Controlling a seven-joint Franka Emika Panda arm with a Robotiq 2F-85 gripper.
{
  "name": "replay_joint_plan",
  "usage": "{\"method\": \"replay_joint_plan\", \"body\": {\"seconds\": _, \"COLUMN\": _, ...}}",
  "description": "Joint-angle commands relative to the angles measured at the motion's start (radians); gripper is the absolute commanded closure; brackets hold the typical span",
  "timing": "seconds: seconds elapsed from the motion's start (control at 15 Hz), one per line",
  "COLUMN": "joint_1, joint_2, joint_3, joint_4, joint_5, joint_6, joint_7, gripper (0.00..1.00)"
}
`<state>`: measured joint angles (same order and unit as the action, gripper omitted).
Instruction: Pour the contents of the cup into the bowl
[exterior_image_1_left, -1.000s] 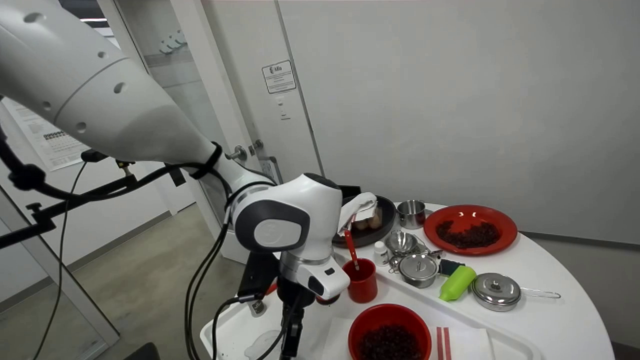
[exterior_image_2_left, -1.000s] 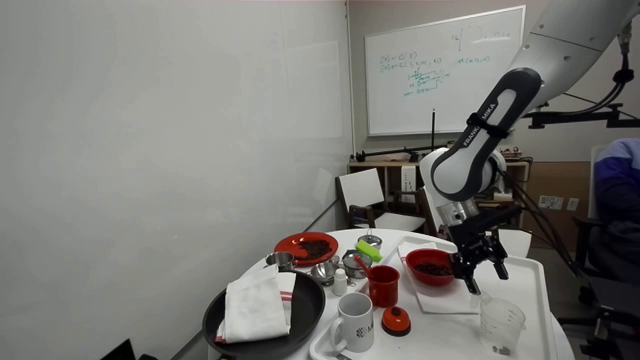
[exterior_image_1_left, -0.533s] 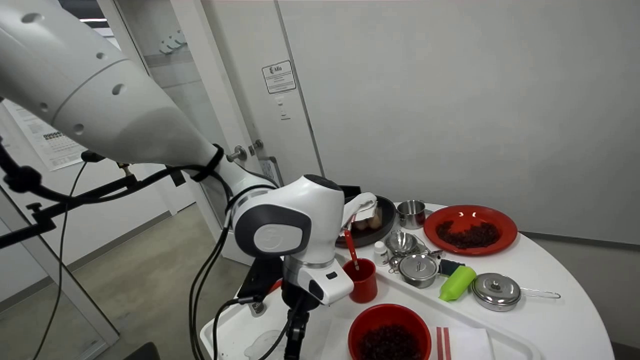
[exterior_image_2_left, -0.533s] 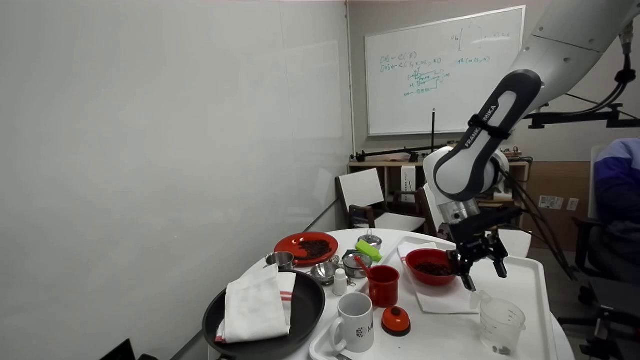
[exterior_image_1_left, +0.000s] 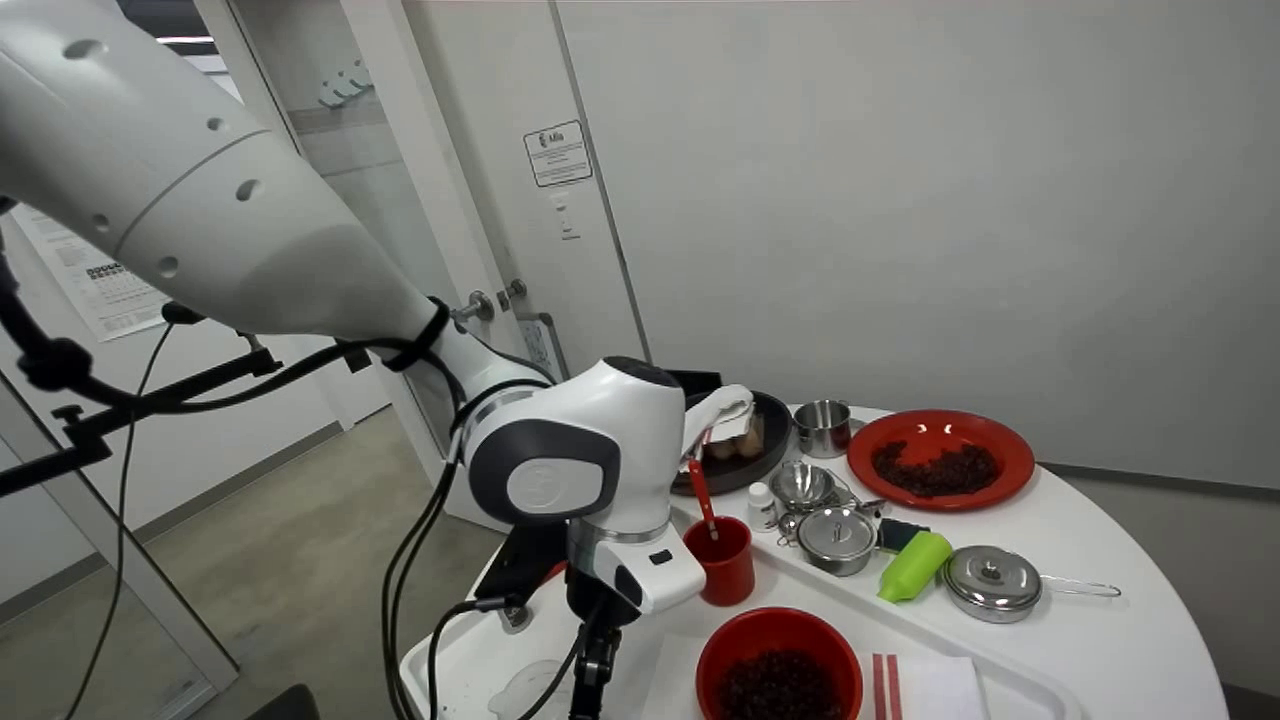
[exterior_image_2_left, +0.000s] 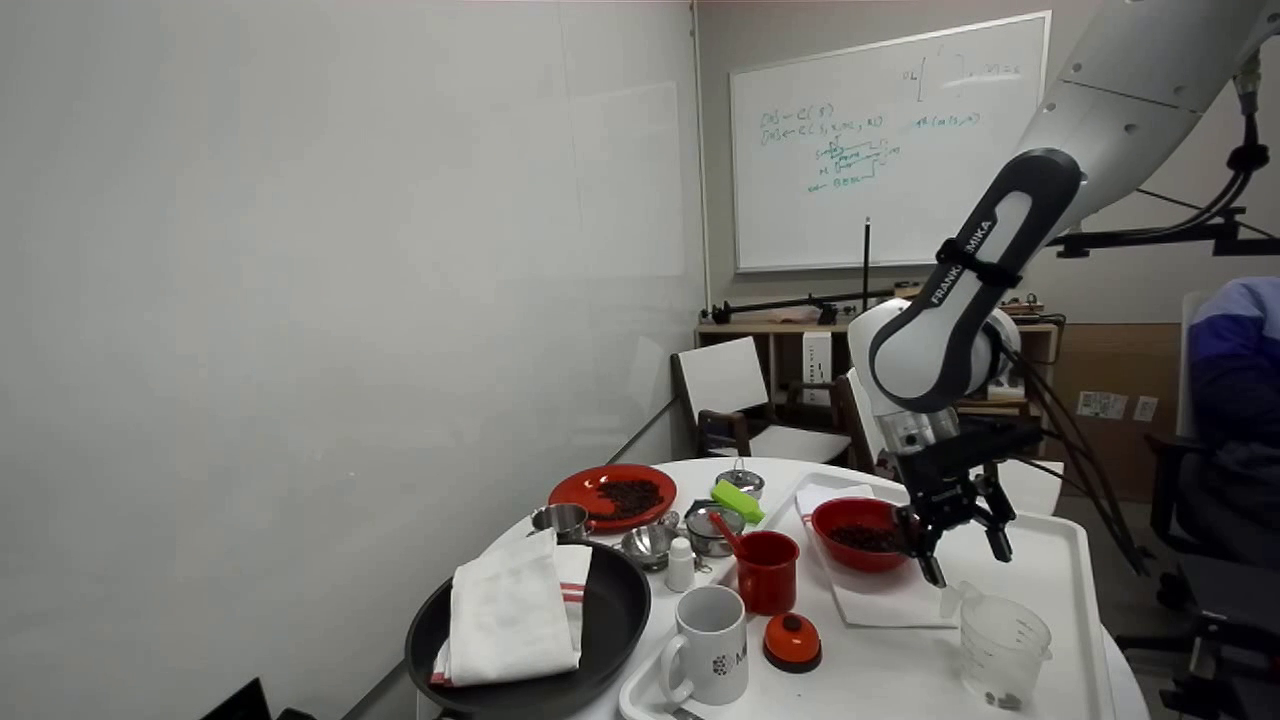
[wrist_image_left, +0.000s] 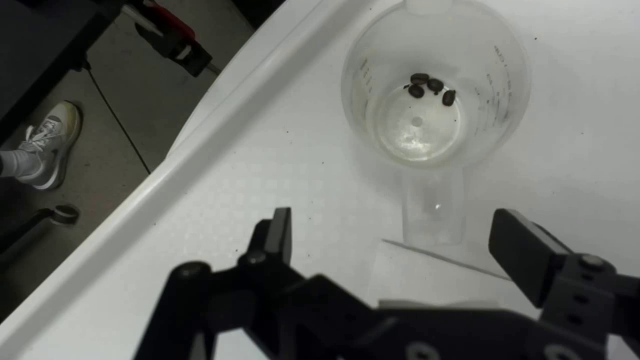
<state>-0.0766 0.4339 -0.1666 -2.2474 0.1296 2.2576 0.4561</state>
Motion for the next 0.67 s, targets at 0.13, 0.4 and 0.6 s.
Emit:
{"method": "replay_joint_plan", "body": {"seconds": 0.13, "joint_1": 0.004, "joint_2": 0.013, "joint_3": -0.002, "joint_4": -0.004, "joint_5": 0.006, "joint_6": 0.015, "joint_7": -0.007, "gripper": 0.29}}
{"method": "replay_joint_plan", "body": {"seconds": 0.4, "joint_1": 0.002, "joint_2": 0.014, "joint_3": 0.001, "joint_4": 0.000, "joint_5": 0.007, "joint_6": 0.007, "joint_7": -0.021, "gripper": 0.52}}
{"method": "replay_joint_plan", "body": {"seconds": 0.6, "joint_1": 0.001, "joint_2": 0.015, "joint_3": 0.002, "joint_4": 0.002, "joint_5": 0.006, "joint_6": 0.000, "joint_7": -0.026, "gripper": 0.75}}
